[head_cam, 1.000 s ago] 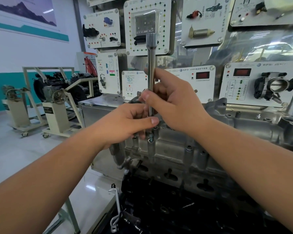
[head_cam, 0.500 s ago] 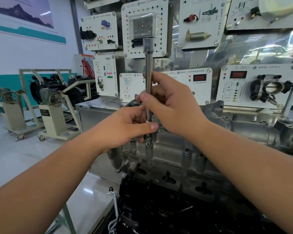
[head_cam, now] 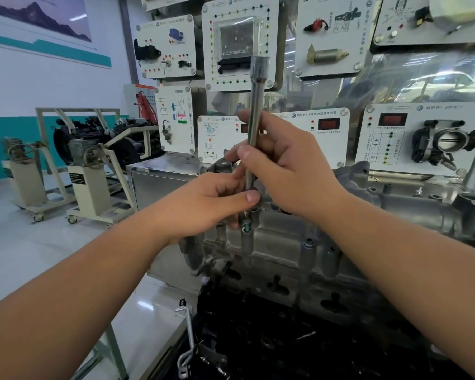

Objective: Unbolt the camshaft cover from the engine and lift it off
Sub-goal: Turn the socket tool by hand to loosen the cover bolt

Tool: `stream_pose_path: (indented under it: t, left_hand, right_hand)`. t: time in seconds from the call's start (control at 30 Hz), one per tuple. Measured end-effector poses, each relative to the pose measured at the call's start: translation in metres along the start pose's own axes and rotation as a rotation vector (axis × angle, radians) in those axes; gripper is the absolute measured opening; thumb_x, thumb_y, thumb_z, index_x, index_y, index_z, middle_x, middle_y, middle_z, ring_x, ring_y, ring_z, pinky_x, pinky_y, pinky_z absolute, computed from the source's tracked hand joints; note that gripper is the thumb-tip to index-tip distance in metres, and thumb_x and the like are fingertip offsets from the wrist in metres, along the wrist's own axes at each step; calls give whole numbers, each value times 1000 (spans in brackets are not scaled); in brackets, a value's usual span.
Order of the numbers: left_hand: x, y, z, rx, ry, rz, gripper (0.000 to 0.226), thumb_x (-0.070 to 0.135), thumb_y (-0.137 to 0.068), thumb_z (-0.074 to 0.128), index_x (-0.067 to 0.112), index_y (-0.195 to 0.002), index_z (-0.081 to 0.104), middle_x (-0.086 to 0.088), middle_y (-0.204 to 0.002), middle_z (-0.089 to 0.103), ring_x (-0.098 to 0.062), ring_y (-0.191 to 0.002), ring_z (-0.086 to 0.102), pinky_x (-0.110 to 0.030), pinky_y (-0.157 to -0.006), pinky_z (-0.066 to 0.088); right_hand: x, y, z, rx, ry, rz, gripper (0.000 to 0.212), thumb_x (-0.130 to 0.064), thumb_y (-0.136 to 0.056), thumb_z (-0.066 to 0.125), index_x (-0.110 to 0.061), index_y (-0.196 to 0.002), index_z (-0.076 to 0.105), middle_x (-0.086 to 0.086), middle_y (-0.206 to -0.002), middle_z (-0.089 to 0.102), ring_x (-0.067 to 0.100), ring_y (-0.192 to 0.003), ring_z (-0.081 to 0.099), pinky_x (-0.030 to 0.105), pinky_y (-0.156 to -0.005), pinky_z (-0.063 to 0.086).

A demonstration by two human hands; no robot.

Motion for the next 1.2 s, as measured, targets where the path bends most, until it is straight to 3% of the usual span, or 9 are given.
stream_pose_path:
  t: [0.07,0.2,0.33,0.57,0.67,0.73,0.9,1.0,1.2]
  left_hand:
    - [-1,2,-2,-17,-33,-10,56,44,-93,60,-11,-99,60,-2,-74,60,-10,-67,66,-16,-63,49]
    - [0,1,-4,18,-54,5,60,49,-88,64,-11,-97,60,-6,-74,61,-9,-66,67,-17,-61,50]
    - [4,-1,-1,26,-10,3,45,46,-81,68,3,-93,66,-3,-75,59,-9,-65,63,-17,-62,51]
    - [1,2,-3,-5,-56,-4,52,46,-90,59,-6,-98,64,1,-69,64,-8,-66,67,-19,-60,48]
    - [1,0,-5,26,-47,17,57,43,-88,64,-12,-99,60,-19,-75,60,-13,-66,66,-23,-63,53]
    - [1,-2,-2,64,-18,24,55,41,-85,68,-11,-97,59,-20,-75,55,-15,-65,62,-23,-64,53]
    - [2,0,3,14,-4,-9,26,42,-90,65,18,-93,74,7,-70,60,-5,-66,62,-17,-66,52]
    - [0,2,-3,8,1,-6,53,46,-93,64,-6,-101,65,5,-67,61,-8,-65,65,-15,-63,50]
    - [4,-1,1,0,41,4,63,45,-81,66,-13,-105,59,-13,-82,55,-13,-67,59,-18,-63,51]
  right_hand:
    - [0,1,1,-11,12,-6,32,-20,-97,55,-38,-123,52,-8,-91,76,11,-79,74,40,-80,61]
    - [-3,0,0,16,42,-20,29,-24,-95,64,-44,-114,54,0,-84,74,19,-77,71,43,-75,58]
    - [0,-1,-2,27,73,25,36,-17,-94,67,-20,-129,60,1,-81,74,19,-75,69,41,-76,58]
    - [1,2,2,7,68,13,33,-19,-94,57,-28,-126,53,0,-84,75,27,-70,71,47,-69,59]
    - [1,1,-2,43,79,1,36,-22,-93,68,-26,-127,55,-3,-80,73,10,-71,68,29,-69,56]
    - [1,0,-5,69,88,8,35,-19,-93,70,-22,-126,59,-7,-78,70,3,-70,65,21,-69,52]
    - [0,0,-3,43,113,30,24,-18,-93,57,-25,-116,57,-3,-84,75,17,-73,72,43,-73,57]
    - [-1,2,-2,36,90,15,29,-19,-93,57,-25,-121,54,-2,-80,75,22,-70,71,45,-70,57]
    - [2,0,-7,71,101,20,17,-21,-93,69,-26,-107,60,-8,-72,68,4,-66,63,25,-66,53]
Point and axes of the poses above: each hand's wrist, its own y-axis away from the middle knuckle, its own z-axis out of the palm, x = y × z, the point moved 7 cm from there along -y, towards the middle knuckle
